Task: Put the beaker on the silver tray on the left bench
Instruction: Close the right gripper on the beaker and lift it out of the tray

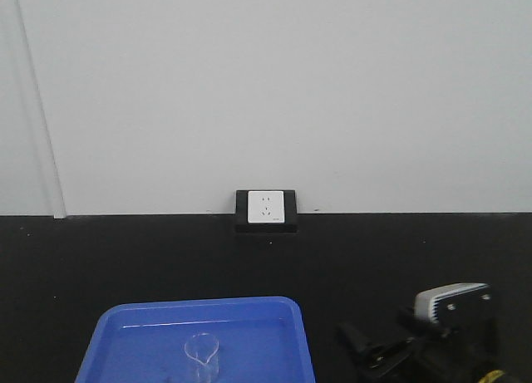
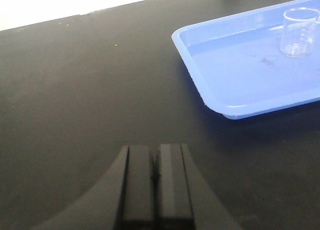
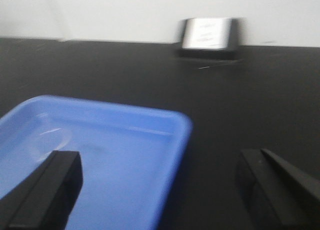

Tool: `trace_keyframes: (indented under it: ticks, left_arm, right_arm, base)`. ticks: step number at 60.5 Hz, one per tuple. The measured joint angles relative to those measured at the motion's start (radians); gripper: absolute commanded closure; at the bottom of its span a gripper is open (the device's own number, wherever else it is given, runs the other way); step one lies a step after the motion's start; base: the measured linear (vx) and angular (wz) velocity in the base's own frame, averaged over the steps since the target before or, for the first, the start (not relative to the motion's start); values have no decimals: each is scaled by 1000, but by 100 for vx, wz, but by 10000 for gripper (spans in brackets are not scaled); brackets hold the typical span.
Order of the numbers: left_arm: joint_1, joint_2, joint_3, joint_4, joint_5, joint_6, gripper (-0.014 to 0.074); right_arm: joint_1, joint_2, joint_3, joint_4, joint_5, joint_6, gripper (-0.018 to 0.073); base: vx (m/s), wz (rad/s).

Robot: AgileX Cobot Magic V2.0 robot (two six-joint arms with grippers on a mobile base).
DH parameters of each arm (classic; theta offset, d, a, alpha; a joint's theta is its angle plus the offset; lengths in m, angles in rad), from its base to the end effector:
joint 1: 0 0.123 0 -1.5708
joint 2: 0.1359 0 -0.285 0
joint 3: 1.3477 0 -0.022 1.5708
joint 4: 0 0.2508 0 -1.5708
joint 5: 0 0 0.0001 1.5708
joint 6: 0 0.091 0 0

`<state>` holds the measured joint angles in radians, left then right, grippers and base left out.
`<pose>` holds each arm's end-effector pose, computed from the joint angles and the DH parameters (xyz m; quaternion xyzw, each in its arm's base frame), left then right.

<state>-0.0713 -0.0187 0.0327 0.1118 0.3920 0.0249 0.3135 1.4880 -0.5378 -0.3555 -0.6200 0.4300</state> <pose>0.0520 0.0002 0.1682 0.0682 0.8068 0.0340 0.5859 0.2613 0.1040 0.2072 -0.1312 0.7842 0.2131 0.5679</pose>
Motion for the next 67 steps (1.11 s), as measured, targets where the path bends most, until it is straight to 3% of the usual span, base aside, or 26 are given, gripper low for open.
trace_keyframes:
  ticks: [10,25,54,67]
  left_arm:
    - [0,0,0,0,0,0,595]
    - [0,0,0,0,0,0,595]
    - [0,0,0,0,0,0,595]
    - [0,0,0,0,0,0,595]
  right_arm:
    - [137,204,-104,-34,-104,8,-48]
    - [256,451,-298,-42,-104,0,-47]
    - [276,731,-597,-46,-56,7,-43]
    - [276,823,-725,-46,-31,75,-13]
  base:
    - [0,0]
    - [0,0]
    - [0,0]
    - [0,0]
